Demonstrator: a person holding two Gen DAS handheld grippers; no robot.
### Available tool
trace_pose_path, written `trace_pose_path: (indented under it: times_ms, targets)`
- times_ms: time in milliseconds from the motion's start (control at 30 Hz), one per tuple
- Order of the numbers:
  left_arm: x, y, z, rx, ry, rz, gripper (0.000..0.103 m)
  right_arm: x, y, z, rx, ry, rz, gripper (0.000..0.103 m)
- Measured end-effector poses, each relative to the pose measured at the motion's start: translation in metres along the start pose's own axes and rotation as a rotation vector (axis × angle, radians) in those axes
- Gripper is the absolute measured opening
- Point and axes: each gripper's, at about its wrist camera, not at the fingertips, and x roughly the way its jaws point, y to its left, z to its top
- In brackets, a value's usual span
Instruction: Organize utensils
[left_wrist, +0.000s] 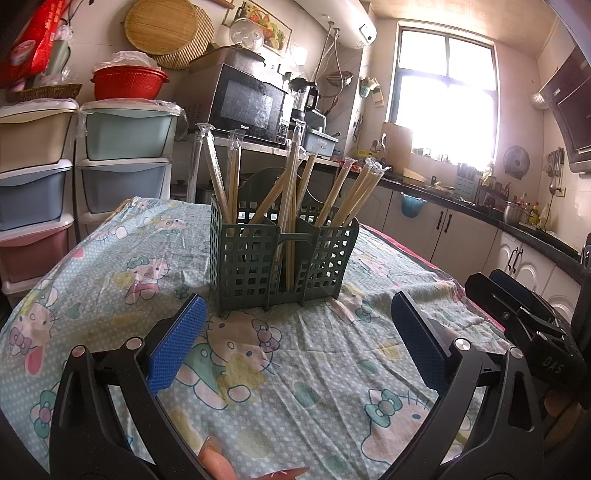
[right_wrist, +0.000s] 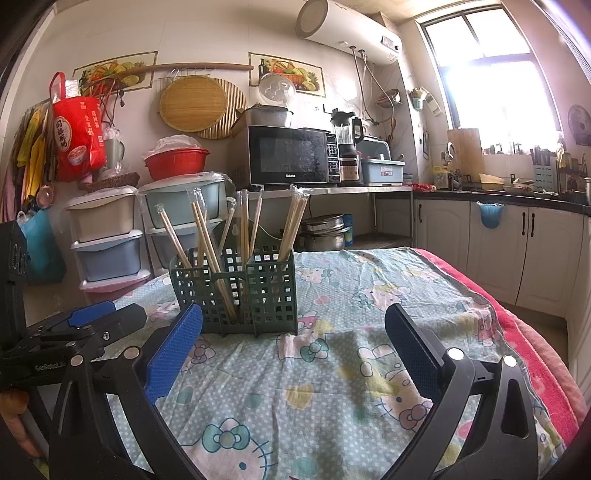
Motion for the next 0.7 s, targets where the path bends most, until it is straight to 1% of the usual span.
trace_pose_path:
  times_ms: [500,700]
  targets:
    - [0.0019,0.0013,-0.0028,-0.003,0.013,0.002,0.092,0.0000,0.0004,-0.0003,0.001,-0.001,-0.001,0.096]
    - [0.0035,0.0029,-0.0049,-0.011,0.019,-0.010,0.093,-0.0006,0.0003,0.0010,0.001,0.002,-0.003,0.096]
